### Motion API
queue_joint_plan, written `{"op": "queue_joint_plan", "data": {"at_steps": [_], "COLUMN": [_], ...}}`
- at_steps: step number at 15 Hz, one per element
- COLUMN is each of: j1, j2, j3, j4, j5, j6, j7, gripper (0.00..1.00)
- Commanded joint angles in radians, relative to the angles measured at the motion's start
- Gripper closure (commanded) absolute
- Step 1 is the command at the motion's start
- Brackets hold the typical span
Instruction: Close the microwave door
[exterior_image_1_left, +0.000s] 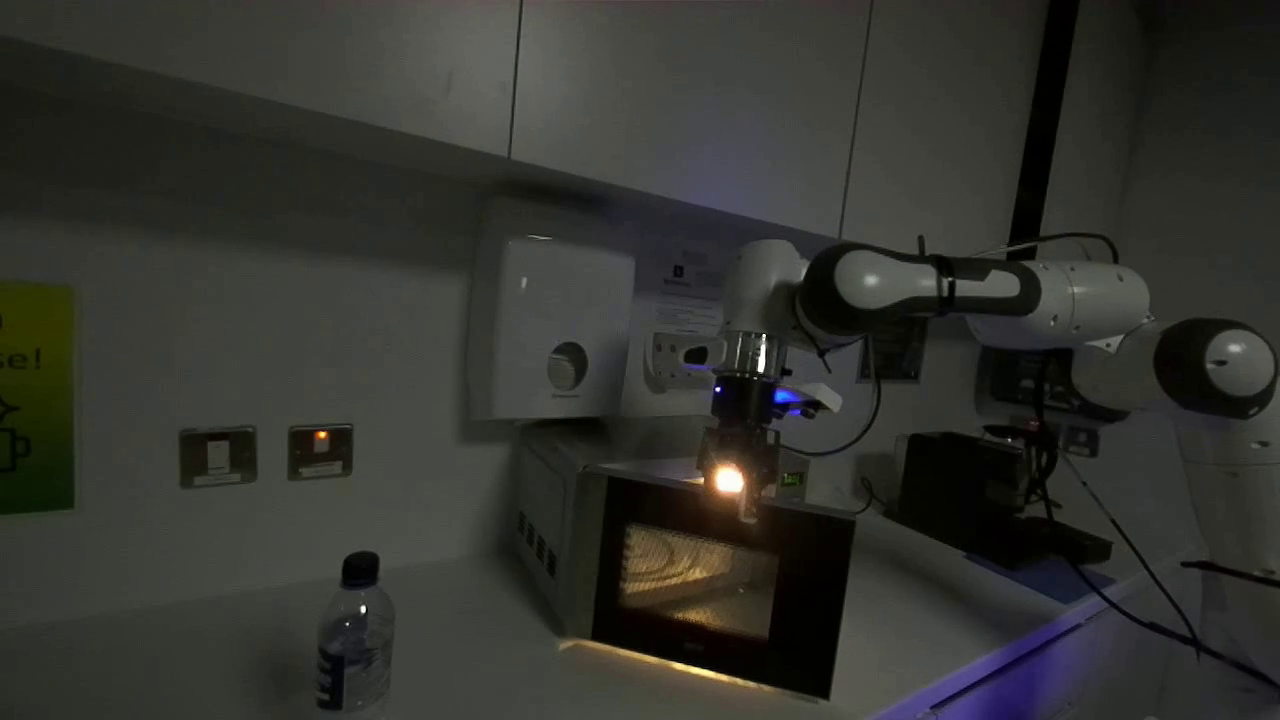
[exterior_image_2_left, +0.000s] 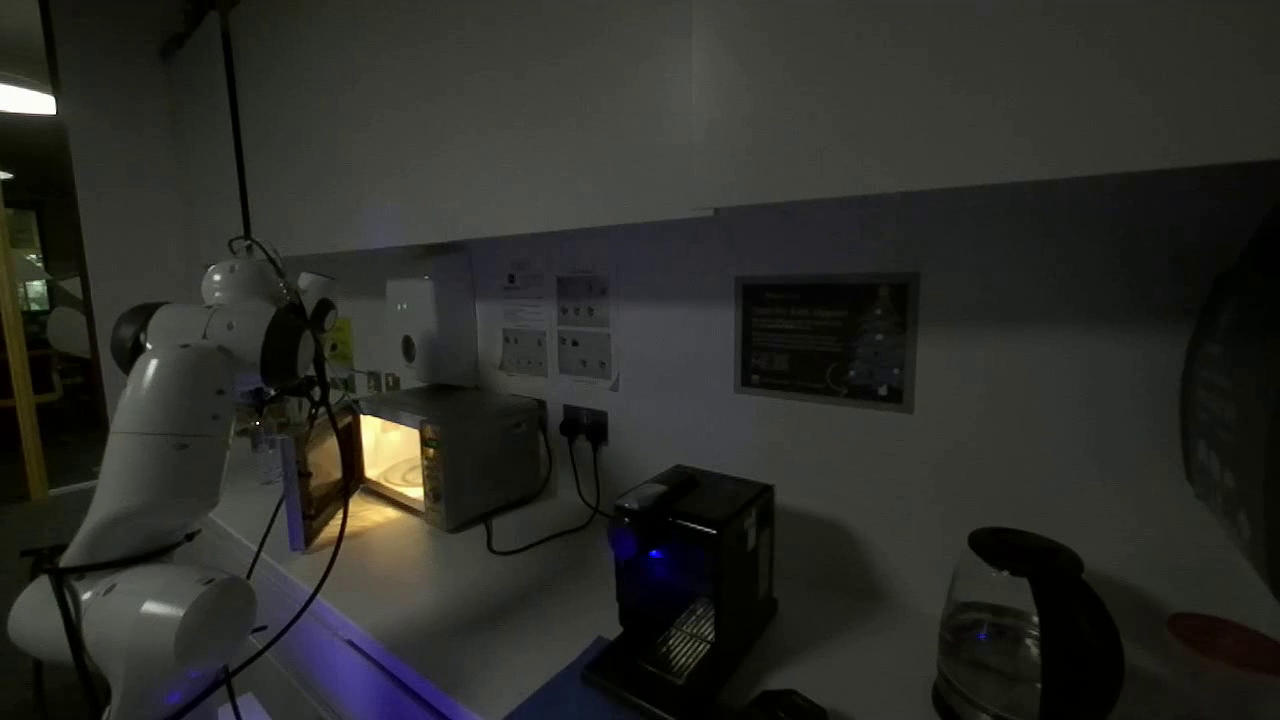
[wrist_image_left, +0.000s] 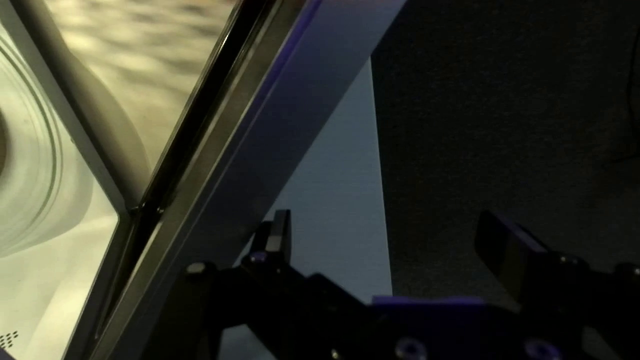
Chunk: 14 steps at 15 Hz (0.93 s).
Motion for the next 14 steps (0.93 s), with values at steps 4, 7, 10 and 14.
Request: {"op": "queue_joint_plan", "data": {"at_steps": [4,7,10,14], "j1": [-0.002,-0.002,-0.001,-0.003], "j2": [-0.106,-0.133,-0.162,-0.208], "j3": [-0.033,-0.039,-0.044,-0.048], "j4": [-0.098,-0.125,-0.155,-0.206], "j5": [0.005,0.002,-0.003,-0.004], "j6": [-0.014,-0.012,-0.018,-0.033], "j7": [0.101,0.139,0.177,0.244], "gripper": [0.0,0.0,0.0,0.0]}}
